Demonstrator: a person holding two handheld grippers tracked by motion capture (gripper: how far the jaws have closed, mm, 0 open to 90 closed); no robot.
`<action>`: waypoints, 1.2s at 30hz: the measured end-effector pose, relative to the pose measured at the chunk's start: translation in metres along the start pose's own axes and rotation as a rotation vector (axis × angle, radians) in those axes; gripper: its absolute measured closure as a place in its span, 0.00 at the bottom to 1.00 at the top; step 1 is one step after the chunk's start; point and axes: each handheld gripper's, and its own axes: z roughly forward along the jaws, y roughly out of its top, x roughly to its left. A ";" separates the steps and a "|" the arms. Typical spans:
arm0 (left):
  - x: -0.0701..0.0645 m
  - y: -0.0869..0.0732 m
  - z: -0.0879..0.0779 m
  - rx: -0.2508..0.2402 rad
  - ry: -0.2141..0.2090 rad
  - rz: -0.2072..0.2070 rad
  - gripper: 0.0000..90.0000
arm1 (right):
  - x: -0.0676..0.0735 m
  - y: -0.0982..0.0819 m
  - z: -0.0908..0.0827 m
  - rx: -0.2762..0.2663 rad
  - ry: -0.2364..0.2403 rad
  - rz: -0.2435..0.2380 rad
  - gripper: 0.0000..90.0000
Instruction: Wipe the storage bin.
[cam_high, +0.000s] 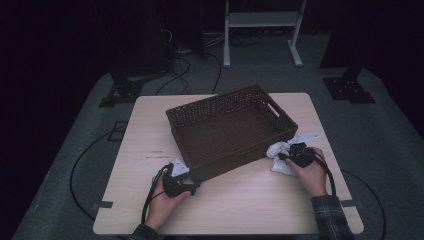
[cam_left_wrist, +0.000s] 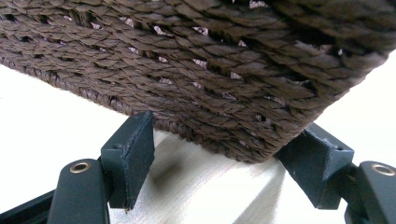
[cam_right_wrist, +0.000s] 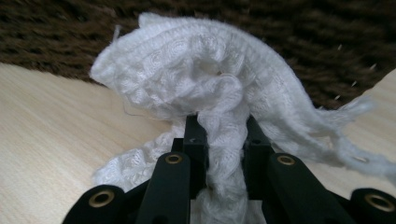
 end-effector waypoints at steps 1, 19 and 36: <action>0.000 0.000 0.000 0.000 0.000 0.000 0.31 | 0.001 0.001 -0.003 -0.011 -0.003 -0.003 0.85; 0.000 0.000 0.000 -0.002 0.001 0.000 0.31 | 0.015 0.021 -0.058 -0.223 -0.018 -0.036 0.85; 0.000 0.000 0.000 0.001 0.000 0.002 0.30 | 0.025 0.023 -0.047 -0.200 0.027 -0.070 0.85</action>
